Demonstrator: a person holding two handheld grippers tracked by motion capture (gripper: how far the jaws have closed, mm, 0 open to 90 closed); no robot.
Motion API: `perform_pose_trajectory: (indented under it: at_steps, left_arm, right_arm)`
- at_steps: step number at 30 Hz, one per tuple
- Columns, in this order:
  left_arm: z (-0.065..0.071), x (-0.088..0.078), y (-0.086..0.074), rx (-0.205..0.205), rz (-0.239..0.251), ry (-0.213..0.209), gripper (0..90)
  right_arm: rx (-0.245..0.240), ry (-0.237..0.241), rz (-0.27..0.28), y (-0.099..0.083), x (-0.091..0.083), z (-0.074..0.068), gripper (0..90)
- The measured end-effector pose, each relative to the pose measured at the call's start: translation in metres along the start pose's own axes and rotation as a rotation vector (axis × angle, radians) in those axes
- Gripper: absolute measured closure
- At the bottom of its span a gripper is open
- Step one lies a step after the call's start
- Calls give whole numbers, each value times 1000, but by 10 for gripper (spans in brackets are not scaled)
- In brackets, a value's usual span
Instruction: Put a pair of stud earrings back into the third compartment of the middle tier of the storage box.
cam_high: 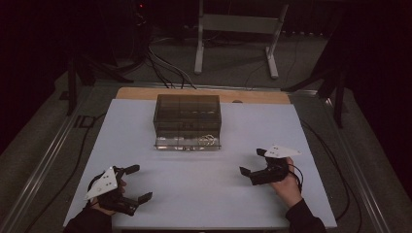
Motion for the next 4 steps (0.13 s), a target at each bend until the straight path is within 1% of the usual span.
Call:
perform_pose_trajectory:
  at_steps: [4]
  left_arm:
    - [1,0,-1,1,-6,2,6]
  right_arm:
    - [-6,-34,-30,-16,-7,1,0]
Point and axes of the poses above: each handheld gripper's, and its own axes: x roughly forward along the jaws, y roughly out of its top, z roughly to its right, the point moved 5 cm from there along x, roughly forward along the jaws, and after that the axes turned 7 degrees about -x, right-handed, at the moved point
